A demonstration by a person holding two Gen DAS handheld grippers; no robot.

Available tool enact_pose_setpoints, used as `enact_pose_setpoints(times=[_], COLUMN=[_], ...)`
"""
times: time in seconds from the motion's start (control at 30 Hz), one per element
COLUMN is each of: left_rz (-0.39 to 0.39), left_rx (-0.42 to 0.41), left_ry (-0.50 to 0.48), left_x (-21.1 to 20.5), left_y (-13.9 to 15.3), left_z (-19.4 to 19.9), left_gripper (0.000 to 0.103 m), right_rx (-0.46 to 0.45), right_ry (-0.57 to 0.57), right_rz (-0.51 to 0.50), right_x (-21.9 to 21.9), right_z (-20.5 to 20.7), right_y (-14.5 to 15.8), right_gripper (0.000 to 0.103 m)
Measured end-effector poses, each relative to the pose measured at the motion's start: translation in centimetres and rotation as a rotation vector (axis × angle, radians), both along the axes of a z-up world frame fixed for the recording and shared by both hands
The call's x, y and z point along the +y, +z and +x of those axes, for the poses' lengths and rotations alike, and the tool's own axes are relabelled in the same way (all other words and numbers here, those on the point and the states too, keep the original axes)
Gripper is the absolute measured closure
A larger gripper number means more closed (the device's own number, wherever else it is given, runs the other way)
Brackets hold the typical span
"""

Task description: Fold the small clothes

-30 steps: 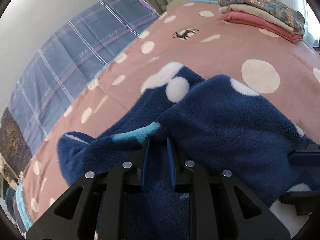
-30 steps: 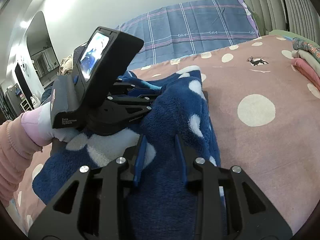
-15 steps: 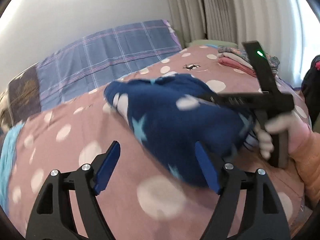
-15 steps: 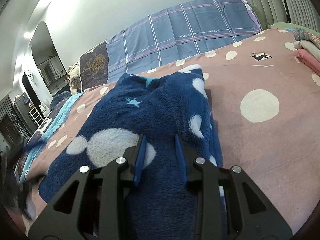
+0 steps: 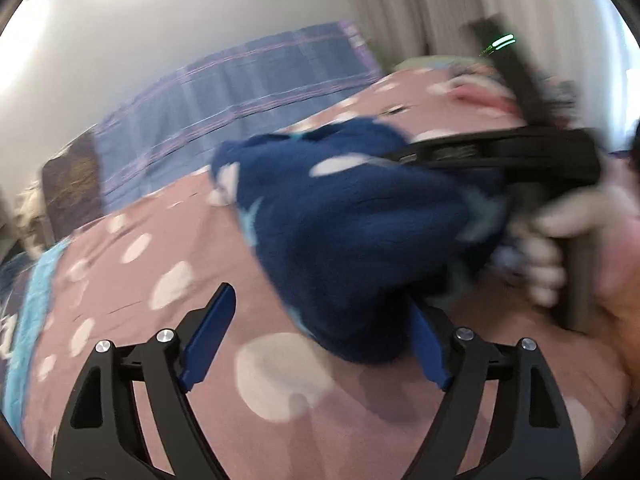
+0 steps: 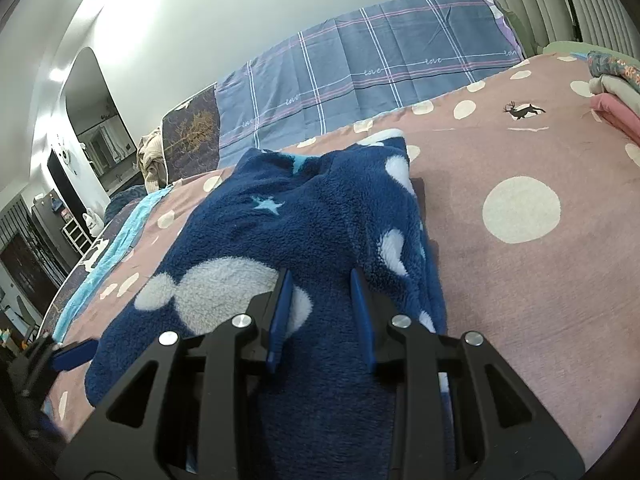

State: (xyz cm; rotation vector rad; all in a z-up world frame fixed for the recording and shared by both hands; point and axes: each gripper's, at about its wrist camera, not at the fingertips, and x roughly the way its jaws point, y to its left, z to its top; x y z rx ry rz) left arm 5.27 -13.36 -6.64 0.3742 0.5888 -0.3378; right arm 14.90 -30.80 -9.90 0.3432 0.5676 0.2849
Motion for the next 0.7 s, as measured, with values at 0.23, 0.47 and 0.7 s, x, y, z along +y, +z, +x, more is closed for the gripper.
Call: enact_pose_setpoints(times=[0.23,0.47,0.7], left_rz=[0.045,0.170,0.068], left_rx=[0.038,-0.004,0.083], left_ry=[0.112,0.117,0.009], left_x=[-1.1,0.9,1.8], left_y=[-1.2,-2.1,-0.6], left_z=[3.1,1.9,0.1], left_gripper=[0.021,0.021,0.042], right_rx=[0.000,-0.002,0.001], right_ry=[-0.002,0.006,0.012], right_rz=[-0.004,-0.020,0.015], right_x=[0.0,0.2,-0.1], right_z=[0.0,0.1,0.1], right_y=[0.0,0.1,-0.1], right_gripper=[0.073,0.075,0.074])
